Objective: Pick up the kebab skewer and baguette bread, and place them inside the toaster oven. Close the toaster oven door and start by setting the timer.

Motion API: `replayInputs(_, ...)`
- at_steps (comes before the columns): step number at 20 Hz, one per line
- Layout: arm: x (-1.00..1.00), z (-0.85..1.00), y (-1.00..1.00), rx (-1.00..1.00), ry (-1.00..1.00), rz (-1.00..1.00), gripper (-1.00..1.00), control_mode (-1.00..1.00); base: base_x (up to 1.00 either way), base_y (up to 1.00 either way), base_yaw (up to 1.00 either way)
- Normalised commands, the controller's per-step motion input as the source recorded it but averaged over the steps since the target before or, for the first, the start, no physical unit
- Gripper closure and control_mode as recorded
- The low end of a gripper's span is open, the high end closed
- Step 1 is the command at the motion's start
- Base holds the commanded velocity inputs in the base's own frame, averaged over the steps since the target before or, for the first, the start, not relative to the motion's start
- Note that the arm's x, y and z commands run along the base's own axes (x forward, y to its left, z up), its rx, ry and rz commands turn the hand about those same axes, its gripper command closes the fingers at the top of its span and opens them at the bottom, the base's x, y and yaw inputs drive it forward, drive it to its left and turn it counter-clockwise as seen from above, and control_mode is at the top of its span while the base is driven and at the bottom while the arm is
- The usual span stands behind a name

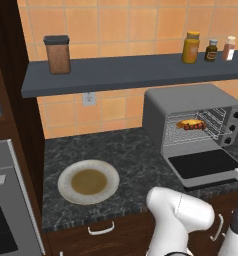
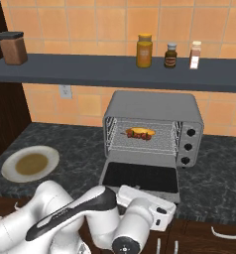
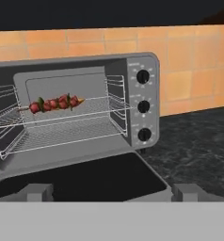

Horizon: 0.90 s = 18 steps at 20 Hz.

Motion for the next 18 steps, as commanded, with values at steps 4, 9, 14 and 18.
replayInputs(4,-0.56,-0.01,0.00,0.00,0.15,0.00,-1.00,-1.00,0.00,0.00,0.00)
replayInputs(9,-0.48,0.00,-0.02,0.00,0.14,0.00,-1.00,-1.00,0.00,0.00,0.00)
replayInputs(14,-0.01,-0.11,-0.08,-0.03,0.08,0.04,-1.00,-1.00,0.00,0.00,0.00)
replayInputs(18,0.00,-0.44,-0.01,-0.15,0.02,0.08,-1.00,-1.00,0.00,0.00,0.00)
